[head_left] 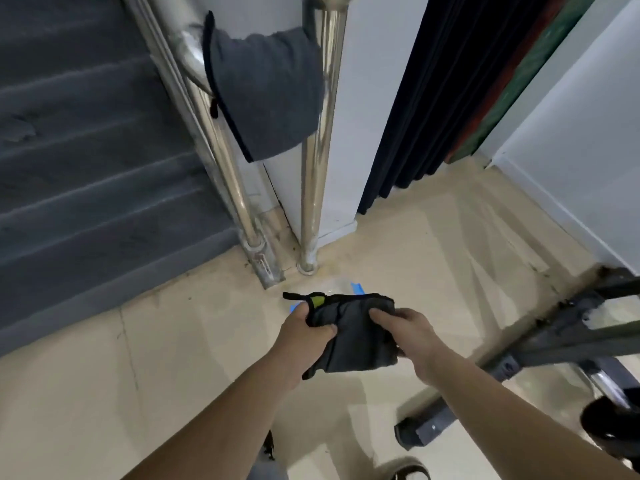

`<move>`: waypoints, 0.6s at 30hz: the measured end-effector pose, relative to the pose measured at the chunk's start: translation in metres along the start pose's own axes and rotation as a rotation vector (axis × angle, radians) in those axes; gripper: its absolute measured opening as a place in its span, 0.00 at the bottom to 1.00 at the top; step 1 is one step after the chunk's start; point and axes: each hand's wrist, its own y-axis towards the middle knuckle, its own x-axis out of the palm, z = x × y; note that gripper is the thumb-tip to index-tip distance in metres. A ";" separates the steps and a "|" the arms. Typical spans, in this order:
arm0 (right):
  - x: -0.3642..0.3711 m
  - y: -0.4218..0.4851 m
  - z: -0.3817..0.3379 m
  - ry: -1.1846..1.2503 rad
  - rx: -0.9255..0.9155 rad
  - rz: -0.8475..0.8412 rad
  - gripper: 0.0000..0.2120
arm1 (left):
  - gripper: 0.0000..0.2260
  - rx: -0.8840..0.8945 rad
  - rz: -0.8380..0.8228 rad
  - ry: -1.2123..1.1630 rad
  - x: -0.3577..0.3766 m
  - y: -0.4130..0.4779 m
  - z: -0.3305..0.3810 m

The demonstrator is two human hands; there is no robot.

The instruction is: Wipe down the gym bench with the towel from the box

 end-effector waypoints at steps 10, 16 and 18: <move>0.072 0.307 0.118 -0.037 -0.031 -0.118 0.09 | 0.13 -0.006 0.045 0.170 0.028 0.313 -0.143; 0.096 0.428 0.145 -0.195 -0.157 0.015 0.11 | 0.13 -0.039 -0.058 0.255 0.040 0.422 -0.182; 0.100 0.449 0.156 -0.224 -0.158 0.052 0.17 | 0.11 -0.041 -0.065 0.266 0.040 0.436 -0.191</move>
